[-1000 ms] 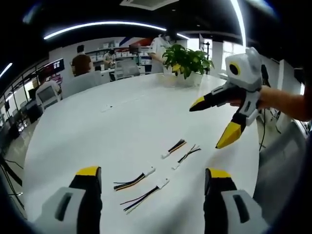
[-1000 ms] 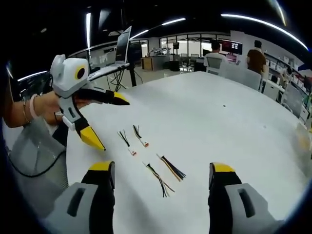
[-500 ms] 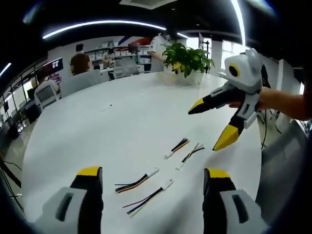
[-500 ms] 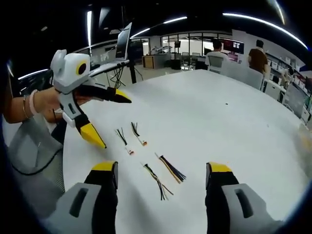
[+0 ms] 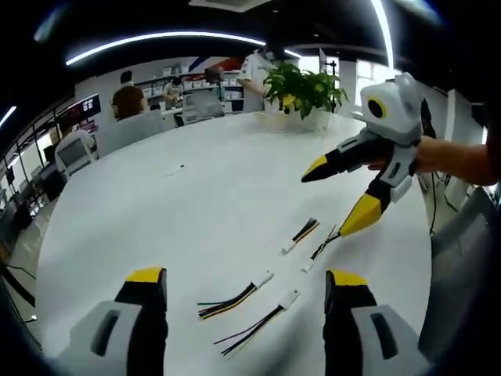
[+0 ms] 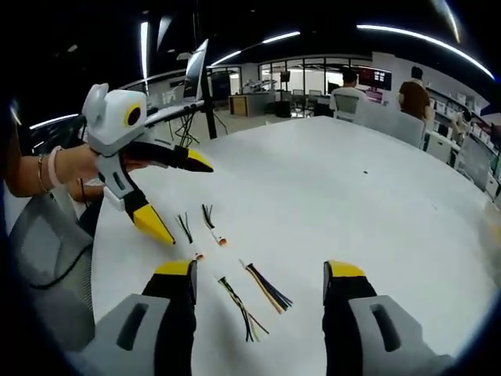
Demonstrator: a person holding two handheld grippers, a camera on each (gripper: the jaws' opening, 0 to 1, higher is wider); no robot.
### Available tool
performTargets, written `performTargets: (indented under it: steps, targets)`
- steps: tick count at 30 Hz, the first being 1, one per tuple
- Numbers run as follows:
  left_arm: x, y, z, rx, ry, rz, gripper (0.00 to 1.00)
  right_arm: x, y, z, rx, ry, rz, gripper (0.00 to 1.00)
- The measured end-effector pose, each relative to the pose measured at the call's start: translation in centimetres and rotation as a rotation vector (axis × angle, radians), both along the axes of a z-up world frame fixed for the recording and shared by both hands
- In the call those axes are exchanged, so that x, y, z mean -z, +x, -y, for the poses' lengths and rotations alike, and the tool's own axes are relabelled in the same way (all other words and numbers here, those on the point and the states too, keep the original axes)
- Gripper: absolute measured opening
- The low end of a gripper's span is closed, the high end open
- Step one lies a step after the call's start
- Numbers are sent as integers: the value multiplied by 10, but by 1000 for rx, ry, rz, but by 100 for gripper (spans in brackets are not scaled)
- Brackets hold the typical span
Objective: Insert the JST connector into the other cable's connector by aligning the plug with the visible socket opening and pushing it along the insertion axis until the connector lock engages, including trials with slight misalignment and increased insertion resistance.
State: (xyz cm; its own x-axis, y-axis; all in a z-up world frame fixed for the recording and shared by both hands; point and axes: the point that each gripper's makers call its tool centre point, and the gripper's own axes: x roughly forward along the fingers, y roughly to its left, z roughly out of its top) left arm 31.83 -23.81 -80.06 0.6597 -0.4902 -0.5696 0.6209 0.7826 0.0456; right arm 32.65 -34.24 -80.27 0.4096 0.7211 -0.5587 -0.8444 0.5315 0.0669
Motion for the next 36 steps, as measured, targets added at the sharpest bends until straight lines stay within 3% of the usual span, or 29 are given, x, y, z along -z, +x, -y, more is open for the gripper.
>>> performTargets:
  steps: [7,10,18,21,31,36]
  targets:
    - [9,9,-5,14,15,0,78,8,3,-4,-1,3,-24,60]
    - [12,13,-4,13,11,-1,74,12,3,-5,13,20,-69,60]
    - [11,21,-1,18,-11,16,69,19,6,-8,12,29,-103,54]
    - [12,21,1,62,13,25,66,21,4,-8,-8,26,-116,48]
    - [19,21,0,113,39,17,63,26,5,-12,-32,33,-125,45]
    - [21,20,1,134,36,16,56,31,9,-15,-43,29,-115,41]
